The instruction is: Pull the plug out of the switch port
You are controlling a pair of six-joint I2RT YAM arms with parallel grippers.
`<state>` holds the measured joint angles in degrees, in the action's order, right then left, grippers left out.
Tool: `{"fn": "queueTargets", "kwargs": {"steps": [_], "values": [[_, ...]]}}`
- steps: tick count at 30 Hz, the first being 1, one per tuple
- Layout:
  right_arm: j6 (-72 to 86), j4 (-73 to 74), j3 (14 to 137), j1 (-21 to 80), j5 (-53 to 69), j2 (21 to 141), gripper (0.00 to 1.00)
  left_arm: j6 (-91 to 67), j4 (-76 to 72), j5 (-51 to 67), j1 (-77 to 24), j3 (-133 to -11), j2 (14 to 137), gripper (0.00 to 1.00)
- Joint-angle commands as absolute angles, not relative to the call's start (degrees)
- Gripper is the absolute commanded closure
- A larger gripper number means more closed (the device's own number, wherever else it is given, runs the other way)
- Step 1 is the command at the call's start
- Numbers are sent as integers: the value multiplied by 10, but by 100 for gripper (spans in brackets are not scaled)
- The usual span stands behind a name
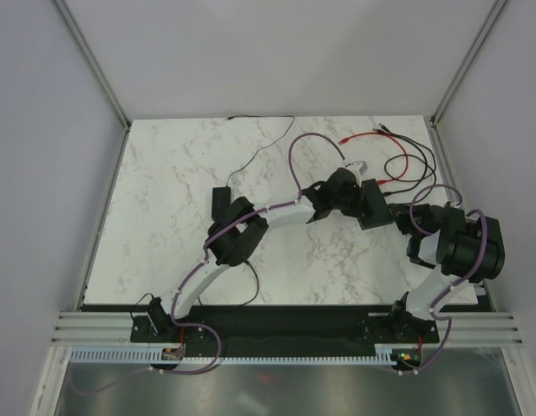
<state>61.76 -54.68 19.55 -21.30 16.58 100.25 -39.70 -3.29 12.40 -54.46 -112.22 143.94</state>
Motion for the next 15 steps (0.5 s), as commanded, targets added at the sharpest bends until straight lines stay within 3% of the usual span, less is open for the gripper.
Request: {"fn": "queueTargets", "kwargs": {"steps": [1,6,15], "values": [[576,-550,199,-220,54,965,100,-391,65,101,-549,-1113,1455,98],[590,-543,196,-221,42,964,100,-388,64,99,-551,-1112,1455,98],[638,-609,203,-229,143,1027,100,-388,27,126,-551,-1109,1454,97]]}}
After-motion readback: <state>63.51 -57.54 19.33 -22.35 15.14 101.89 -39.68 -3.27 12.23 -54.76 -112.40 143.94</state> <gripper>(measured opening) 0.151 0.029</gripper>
